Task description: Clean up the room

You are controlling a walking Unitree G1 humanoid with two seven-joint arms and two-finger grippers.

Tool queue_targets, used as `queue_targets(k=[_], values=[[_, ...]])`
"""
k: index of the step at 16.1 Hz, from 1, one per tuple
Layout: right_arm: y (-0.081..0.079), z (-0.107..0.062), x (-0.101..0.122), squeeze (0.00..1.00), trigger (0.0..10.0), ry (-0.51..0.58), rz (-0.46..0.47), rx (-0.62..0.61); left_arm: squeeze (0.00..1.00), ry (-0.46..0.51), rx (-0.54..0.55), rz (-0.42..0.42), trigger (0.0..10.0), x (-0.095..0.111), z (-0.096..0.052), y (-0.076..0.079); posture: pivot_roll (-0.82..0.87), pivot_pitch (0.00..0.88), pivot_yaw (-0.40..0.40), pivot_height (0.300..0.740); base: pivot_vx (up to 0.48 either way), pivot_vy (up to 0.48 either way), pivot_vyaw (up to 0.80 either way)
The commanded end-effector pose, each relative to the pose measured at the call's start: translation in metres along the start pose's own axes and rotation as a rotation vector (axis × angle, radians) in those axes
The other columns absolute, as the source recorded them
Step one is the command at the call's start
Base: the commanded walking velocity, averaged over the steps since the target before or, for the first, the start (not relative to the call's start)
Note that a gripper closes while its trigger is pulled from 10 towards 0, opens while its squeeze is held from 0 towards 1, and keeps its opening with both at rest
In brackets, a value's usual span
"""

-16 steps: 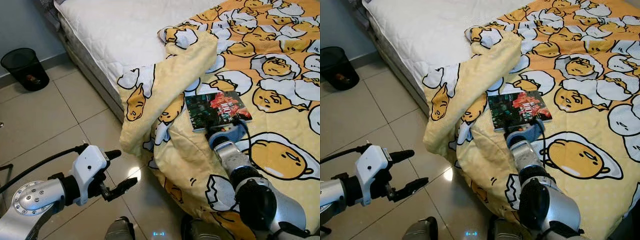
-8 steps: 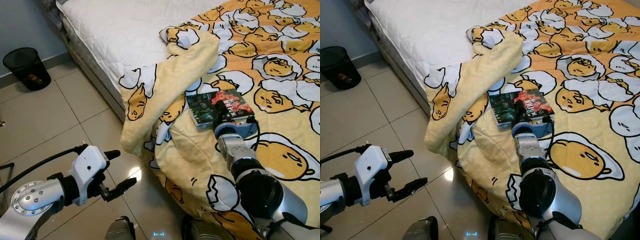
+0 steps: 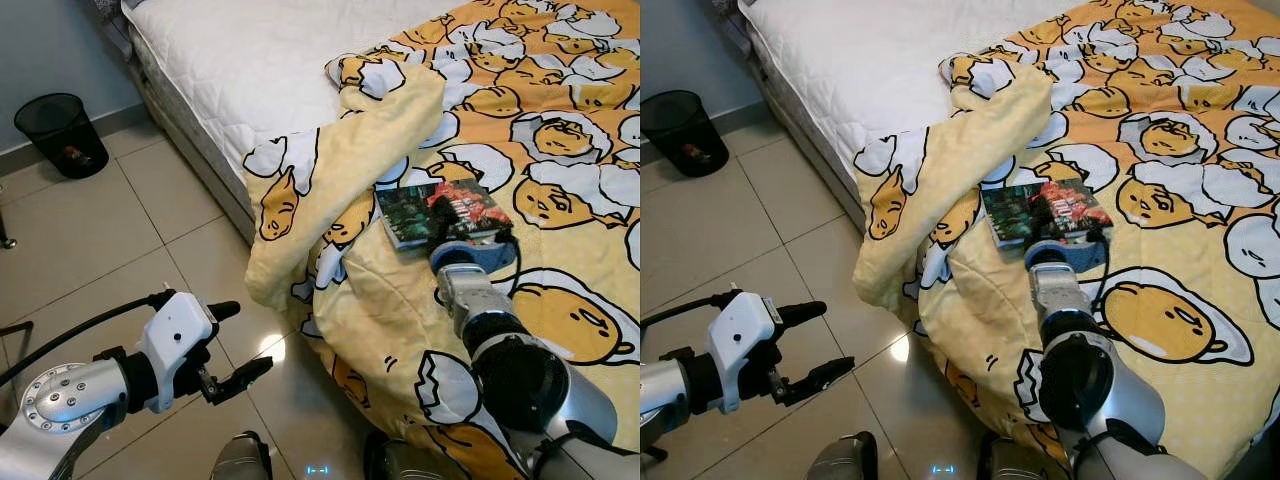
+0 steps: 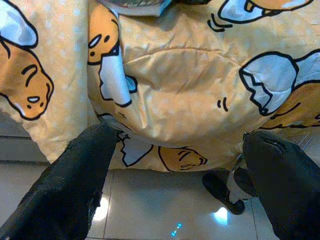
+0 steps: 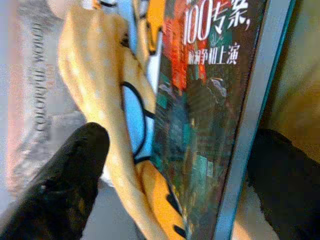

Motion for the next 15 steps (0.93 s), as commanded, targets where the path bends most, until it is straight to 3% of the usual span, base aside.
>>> queue_targets(k=[1, 3, 7, 15], values=[[-0.0029, 0.0014, -0.0057, 0.00, 0.1, -0.007, -0.020, -0.015, 0.00, -0.003, 0.006, 0.013, 10.0, 0.0019, -0.0039, 0.0004, 0.21, 0.223, 0.012, 0.740, 0.000, 0.000, 0.00], [-0.0014, 0.0020, -0.0078, 0.00, 0.0, 0.005, -0.049, -0.058, 0.00, -0.008, 0.012, 0.014, 10.0, 0.0020, -0.0064, 0.0007, 0.22, 0.233, 0.010, 0.740, 0.000, 0.000, 0.00], [-0.0087, 0.0037, -0.0117, 0.00, 0.0, 0.008, -0.034, -0.046, 0.00, -0.014, 0.022, 0.010, 10.0, 0.0018, -0.0095, 0.0020, 0.22, 0.234, 0.002, 0.740, 0.000, 0.000, 0.00], [-0.0075, 0.0033, -0.0109, 0.00, 0.0, 0.000, -0.055, -0.039, 0.00, -0.016, 0.022, 0.012, 10.0, 0.0019, -0.0083, 0.0024, 0.22, 0.233, 0.009, 0.740, 0.000, 0.000, 0.00]])
Point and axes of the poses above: a point about 5 cm out from each wrist's last joint towards the gripper, its own z axis pointing out of the wrist towards the gripper, its own x axis along the axis of the wrist's last joint, y = z × x, the point moved 5 cm from there along z, pointing out of the wrist towards the gripper, and after that the axes turned 12 degrees about z, right-handed, at the moved point
